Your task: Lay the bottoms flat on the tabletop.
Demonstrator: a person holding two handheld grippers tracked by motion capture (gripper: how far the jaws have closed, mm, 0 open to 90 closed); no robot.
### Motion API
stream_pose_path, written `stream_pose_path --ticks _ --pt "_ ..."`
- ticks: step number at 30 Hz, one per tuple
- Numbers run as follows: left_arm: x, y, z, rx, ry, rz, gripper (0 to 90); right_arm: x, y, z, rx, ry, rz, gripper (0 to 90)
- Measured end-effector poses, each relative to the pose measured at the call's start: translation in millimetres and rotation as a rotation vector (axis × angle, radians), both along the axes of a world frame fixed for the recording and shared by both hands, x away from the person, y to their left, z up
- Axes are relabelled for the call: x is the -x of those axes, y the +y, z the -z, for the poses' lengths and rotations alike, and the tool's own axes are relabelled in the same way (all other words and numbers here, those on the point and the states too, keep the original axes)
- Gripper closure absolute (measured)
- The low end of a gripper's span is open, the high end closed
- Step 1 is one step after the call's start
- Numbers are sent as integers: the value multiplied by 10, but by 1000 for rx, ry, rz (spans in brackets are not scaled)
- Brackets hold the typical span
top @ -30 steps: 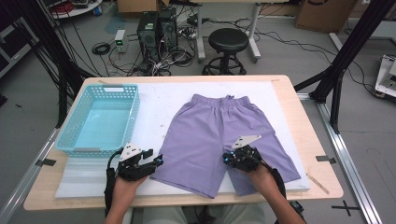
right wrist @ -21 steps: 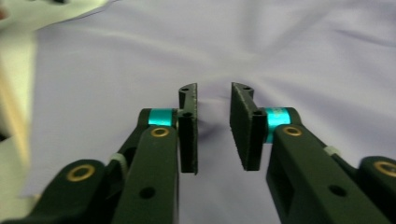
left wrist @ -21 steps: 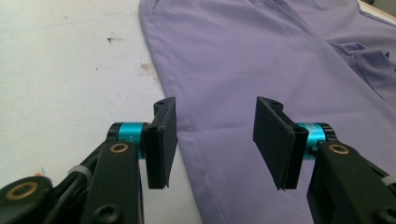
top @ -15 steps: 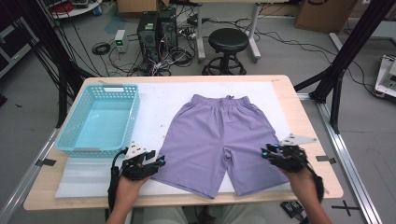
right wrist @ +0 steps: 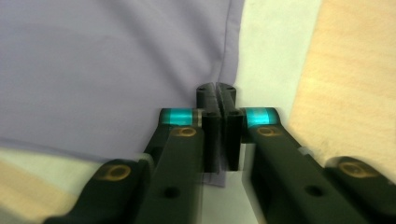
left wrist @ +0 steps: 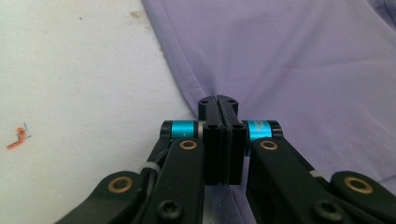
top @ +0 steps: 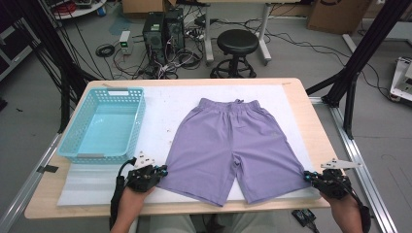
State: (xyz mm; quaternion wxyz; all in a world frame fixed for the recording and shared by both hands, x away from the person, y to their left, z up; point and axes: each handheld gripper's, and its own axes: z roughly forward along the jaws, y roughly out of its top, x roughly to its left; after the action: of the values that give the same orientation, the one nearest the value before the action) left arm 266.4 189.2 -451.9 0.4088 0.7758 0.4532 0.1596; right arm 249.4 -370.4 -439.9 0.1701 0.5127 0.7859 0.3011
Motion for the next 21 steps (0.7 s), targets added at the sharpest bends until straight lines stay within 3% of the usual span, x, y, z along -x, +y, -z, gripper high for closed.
stream_pose_path --ticks 5,9,11,13,15,19,21 --pt "64 63 -19 -4 15 8 886 113 -13 -15 17 4 -26 900" --pt "95 91 -22 9 20 15 880 186 -50 -22 3 9 -35 896" --pt "81 93 -36 27 17 10 793 193 -51 -43 -20 0 -45 835" --pt "46 86 -68 55 2 -6 657 165 -48 -68 -35 -14 -26 746" --pt "-6 69 -119 75 -30 -15 604 98 -40 -82 -41 -22 -20 682" --pt "-189 23 -227 108 -75 -21 570 -71 -10 -54 -48 -18 -17 677" --pt "-298 -17 -286 119 -100 -11 570 -128 -2 -25 -47 -8 -30 753"
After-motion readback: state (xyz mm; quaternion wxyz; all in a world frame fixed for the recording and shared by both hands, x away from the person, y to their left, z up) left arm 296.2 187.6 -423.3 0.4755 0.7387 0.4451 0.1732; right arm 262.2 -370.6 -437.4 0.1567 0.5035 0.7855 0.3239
